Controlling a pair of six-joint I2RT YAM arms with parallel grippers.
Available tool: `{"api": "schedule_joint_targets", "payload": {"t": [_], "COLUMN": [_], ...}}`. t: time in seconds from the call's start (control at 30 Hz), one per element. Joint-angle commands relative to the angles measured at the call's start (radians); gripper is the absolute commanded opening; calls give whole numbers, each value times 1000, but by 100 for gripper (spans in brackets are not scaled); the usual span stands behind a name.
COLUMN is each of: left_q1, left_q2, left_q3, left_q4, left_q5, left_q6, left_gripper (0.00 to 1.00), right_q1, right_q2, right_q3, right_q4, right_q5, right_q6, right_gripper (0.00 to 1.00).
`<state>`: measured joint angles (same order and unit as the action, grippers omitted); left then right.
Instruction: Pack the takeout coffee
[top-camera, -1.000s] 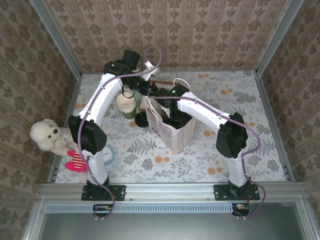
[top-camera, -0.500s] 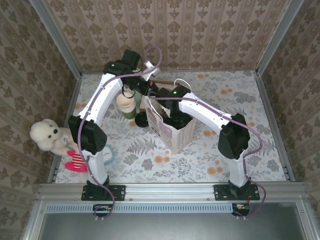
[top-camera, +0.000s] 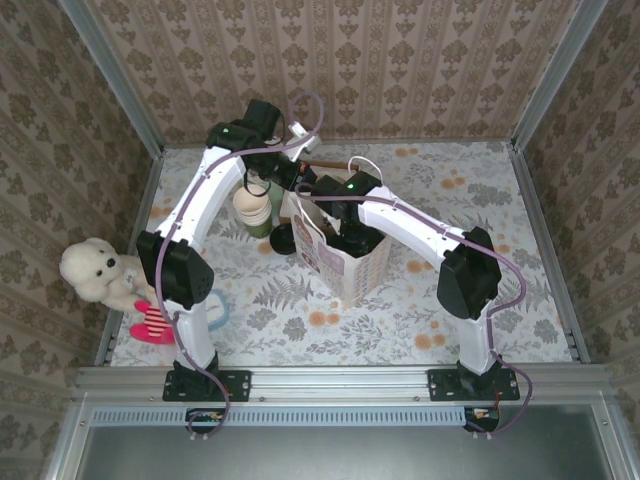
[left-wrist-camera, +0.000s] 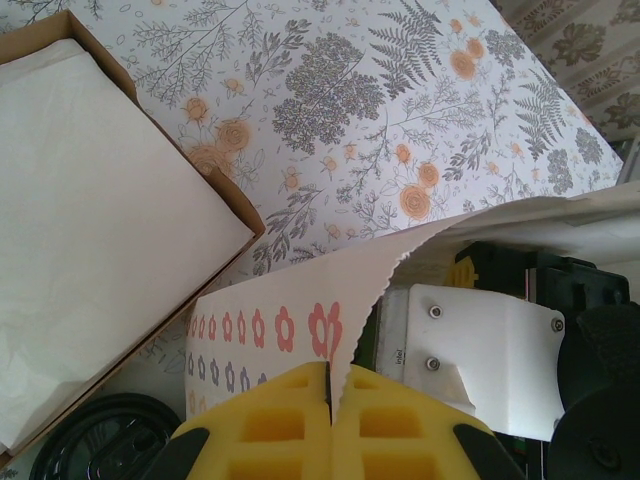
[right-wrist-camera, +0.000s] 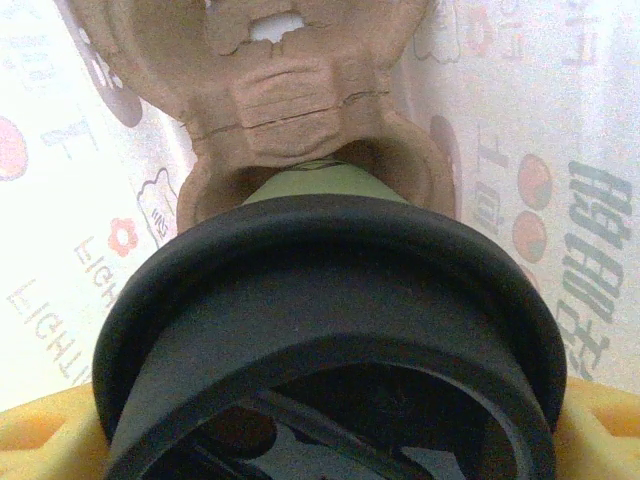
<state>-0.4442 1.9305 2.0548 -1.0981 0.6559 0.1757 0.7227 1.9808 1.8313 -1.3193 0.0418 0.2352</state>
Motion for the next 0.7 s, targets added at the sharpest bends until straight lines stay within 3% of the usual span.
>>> {"api": "schedule_joint_targets", "payload": {"t": [0.0, 0.67], "left_q1": [-6, -5], "left_q2": [-14, -13], "left_q3": [-2, -7], "left_q4": [4, 3], "left_q5": [27, 32], "left_q6": [-5, -4], "left_gripper": [0, 0], "right_q1": [-3, -3], "right_q2": [-46, -36], "right_q3": [-4, -36], "right_q4": [50, 77], "right_q5": [23, 24], "right_q6": [9, 9], "right_gripper": [59, 58]}}
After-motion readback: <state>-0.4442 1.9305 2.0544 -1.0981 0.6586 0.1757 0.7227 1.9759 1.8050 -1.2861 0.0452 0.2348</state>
